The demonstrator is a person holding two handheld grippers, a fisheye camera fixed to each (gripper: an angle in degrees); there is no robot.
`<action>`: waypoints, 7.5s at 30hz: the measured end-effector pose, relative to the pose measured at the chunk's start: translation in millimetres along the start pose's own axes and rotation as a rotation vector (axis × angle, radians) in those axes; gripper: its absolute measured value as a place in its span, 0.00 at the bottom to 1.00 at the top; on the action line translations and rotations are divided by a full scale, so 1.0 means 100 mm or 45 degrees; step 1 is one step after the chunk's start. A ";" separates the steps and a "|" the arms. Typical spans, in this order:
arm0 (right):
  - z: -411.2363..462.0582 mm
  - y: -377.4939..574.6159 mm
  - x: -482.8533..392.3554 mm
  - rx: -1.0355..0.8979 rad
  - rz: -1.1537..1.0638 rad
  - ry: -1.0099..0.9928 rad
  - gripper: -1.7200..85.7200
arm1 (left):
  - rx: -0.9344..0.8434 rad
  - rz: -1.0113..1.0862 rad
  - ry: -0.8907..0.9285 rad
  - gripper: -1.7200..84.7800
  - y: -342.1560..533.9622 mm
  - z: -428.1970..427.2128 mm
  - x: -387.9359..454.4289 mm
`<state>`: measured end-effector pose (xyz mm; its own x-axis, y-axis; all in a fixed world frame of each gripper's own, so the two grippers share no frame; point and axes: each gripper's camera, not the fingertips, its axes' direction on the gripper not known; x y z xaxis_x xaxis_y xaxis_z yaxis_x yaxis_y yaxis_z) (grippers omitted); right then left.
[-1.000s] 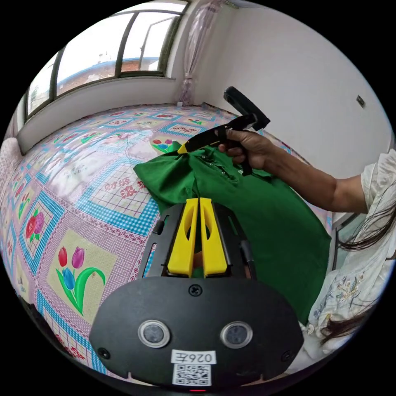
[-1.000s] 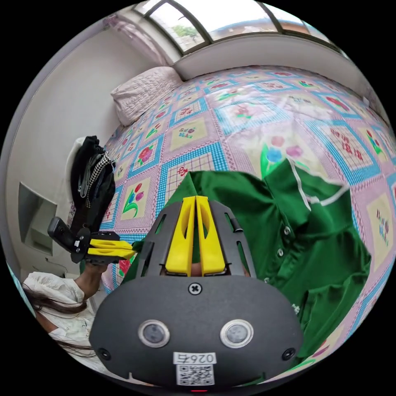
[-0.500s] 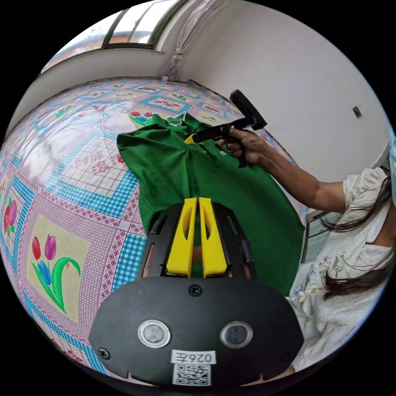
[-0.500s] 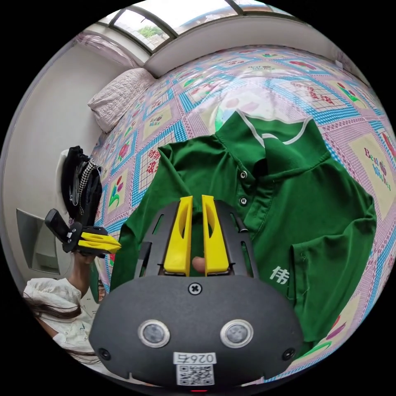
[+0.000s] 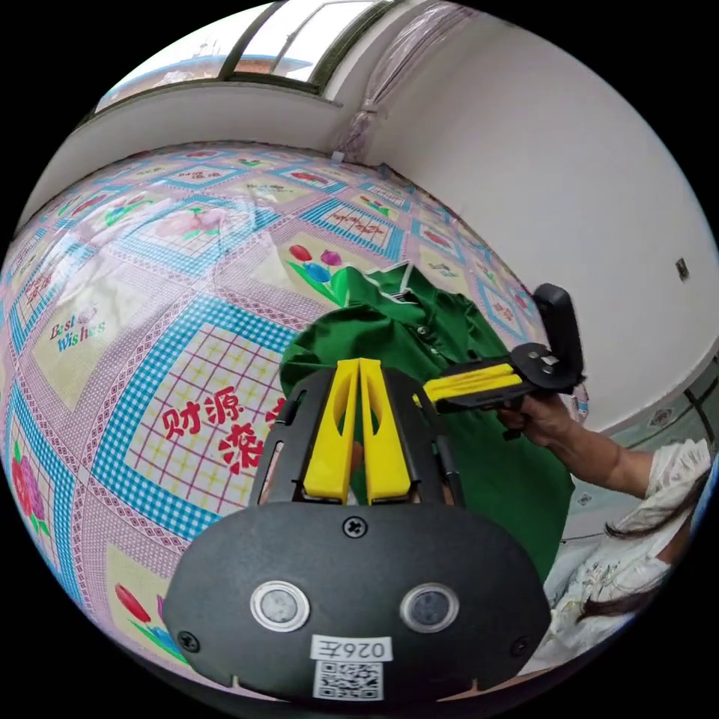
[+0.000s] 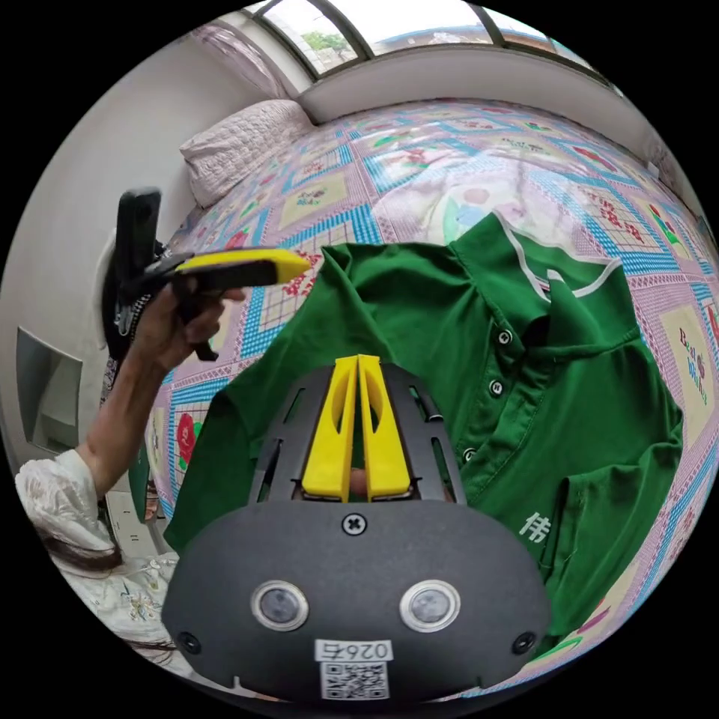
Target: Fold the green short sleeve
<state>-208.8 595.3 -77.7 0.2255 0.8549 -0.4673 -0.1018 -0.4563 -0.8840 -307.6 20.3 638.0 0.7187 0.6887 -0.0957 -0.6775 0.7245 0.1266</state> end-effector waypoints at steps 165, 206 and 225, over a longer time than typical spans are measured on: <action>-1.83 3.13 -1.12 0.259 0.098 0.703 0.07 | 0.163 -0.505 -0.099 0.01 3.41 0.07 0.96; -1.72 2.72 -0.98 0.138 -0.181 0.740 0.09 | -0.297 0.302 -0.364 0.08 -0.54 2.42 2.16; -2.25 2.57 -0.25 0.106 -0.036 0.356 0.05 | -0.354 0.319 -0.278 0.01 -0.69 2.32 2.05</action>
<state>-22.9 401.6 -289.3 0.4863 0.7605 -0.4303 -0.1683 -0.4018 -0.9001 -77.5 105.0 838.3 0.5224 0.8443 0.1191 -0.8303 0.5355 -0.1543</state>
